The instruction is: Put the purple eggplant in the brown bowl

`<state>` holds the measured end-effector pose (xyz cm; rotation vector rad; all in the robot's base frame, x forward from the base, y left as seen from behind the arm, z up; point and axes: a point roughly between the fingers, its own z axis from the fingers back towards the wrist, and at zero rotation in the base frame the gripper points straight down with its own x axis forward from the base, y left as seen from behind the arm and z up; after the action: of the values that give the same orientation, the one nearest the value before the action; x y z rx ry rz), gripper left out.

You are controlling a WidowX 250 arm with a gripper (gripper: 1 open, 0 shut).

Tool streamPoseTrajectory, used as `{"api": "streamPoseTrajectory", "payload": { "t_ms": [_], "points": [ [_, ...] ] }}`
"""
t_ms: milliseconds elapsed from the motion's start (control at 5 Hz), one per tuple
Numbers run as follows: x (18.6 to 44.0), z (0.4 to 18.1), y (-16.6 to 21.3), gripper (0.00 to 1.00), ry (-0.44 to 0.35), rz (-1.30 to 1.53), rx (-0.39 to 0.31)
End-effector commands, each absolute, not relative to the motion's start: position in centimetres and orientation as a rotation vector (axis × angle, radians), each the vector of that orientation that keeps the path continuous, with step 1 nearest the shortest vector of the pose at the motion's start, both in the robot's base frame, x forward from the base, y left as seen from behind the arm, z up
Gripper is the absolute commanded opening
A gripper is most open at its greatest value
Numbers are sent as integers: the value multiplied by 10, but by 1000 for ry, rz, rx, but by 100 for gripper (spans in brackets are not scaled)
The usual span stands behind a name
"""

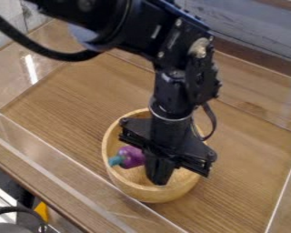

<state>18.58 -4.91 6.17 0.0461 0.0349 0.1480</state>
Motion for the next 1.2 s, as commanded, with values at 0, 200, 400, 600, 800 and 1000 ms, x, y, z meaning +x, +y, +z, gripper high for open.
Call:
{"api": "streamPoseTrajectory", "payload": {
  "t_ms": [0,200,400,600,800,1000],
  "points": [
    [199,68,-42,0,-1,134,37],
    [202,65,-34,0,1,98,39],
    [205,61,-27,0,4,61,41],
    [207,62,-25,0,8,69,41],
    [209,62,-23,0,13,74,41],
    [215,52,-27,0,18,100,39]
  ]
}}
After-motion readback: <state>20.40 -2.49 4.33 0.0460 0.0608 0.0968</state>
